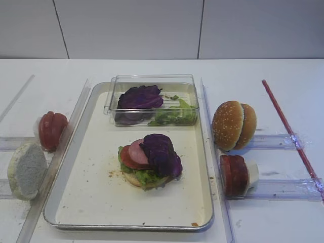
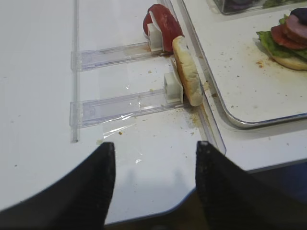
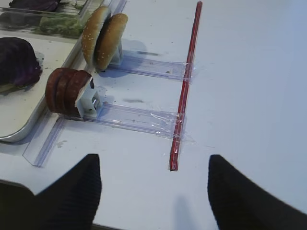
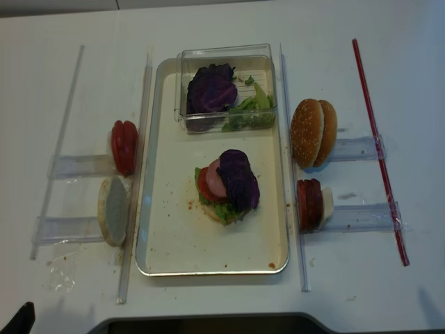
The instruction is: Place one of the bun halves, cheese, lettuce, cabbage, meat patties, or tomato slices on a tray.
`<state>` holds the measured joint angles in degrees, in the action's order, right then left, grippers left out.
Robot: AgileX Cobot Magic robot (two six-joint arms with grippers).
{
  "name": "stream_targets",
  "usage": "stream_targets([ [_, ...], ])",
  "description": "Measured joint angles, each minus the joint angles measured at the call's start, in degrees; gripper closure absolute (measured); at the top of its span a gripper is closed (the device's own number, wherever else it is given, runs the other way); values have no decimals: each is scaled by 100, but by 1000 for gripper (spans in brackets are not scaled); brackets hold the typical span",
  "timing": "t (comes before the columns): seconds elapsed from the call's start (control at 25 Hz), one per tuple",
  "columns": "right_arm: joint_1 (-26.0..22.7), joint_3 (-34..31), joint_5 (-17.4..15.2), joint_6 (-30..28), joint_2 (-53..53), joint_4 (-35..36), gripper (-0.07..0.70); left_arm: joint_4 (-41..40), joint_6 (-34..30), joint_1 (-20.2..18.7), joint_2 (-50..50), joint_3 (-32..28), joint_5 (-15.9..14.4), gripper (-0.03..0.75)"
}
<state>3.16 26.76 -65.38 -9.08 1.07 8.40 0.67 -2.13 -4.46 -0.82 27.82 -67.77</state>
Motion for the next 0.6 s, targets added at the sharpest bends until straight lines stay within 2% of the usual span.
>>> stream_targets([
  [0.6, 0, 0, -11, 3, 0, 0, 129, 12, 0, 0, 0, 0, 0, 356],
])
